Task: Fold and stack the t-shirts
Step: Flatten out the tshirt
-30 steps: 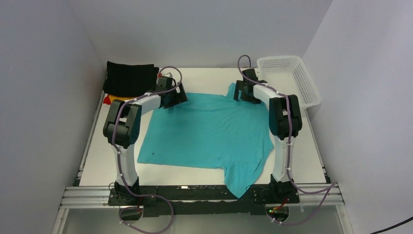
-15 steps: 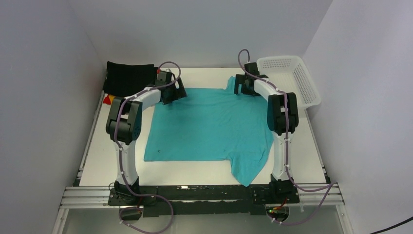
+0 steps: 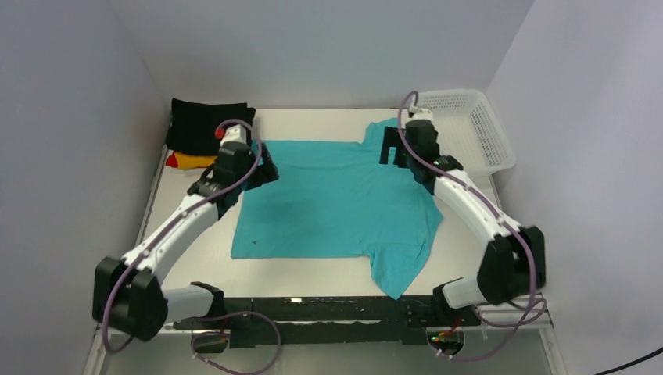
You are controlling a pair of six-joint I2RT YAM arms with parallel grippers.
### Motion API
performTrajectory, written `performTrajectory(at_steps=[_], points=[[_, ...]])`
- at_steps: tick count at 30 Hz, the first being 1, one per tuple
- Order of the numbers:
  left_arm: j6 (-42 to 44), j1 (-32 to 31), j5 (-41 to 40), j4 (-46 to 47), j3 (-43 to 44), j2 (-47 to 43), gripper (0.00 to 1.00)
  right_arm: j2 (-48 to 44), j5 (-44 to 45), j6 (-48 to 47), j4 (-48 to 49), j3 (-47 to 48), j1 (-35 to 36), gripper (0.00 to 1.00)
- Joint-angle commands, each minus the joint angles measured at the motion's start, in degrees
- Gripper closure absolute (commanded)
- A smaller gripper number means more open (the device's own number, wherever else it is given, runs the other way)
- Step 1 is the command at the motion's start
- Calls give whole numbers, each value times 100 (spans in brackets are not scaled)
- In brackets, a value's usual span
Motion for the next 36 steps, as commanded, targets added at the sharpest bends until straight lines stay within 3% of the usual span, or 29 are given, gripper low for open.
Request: performTrajectory(at_steps=[1,7,11,14,18,23,31,32,36], points=[[-928,13,-1064,-1037,-1144,-1102,1,-1203,100,573,802,-1136,-157,0],[-1734,10,-1212,-1874,-2414,-2655,1,-2258,549,1185,1179,-2285,-398,0],[-2068,13,-1311,-2590,-2819,-3022,1,-2681,513,1176,1272,-2646,-412,0],[-2223,12,-939,-2829,-3055,-3153,1,-2720,266,1147,1208,-2766,-411,0],[-2347,8,-475,-2755,-3409,-3328,13,-2500,455,1139,866,-2627,-413,0],[-2417,12,-465,-2440,-3567,-3115,32,-2268,358,1054,688,-2482,-412,0],[-2489,11,-506,-1819,-3626,-2459,43,-2269,482,1046,628,-2548,-411,0],[-2463,10,-473,-1741,-3630,-2415,47,-2269,496,1046,586,-2539,-411,0],[-2506,12,-509,-1707,-3608,-2269,78,-2265,588,1070,283,-2469,-411,0]])
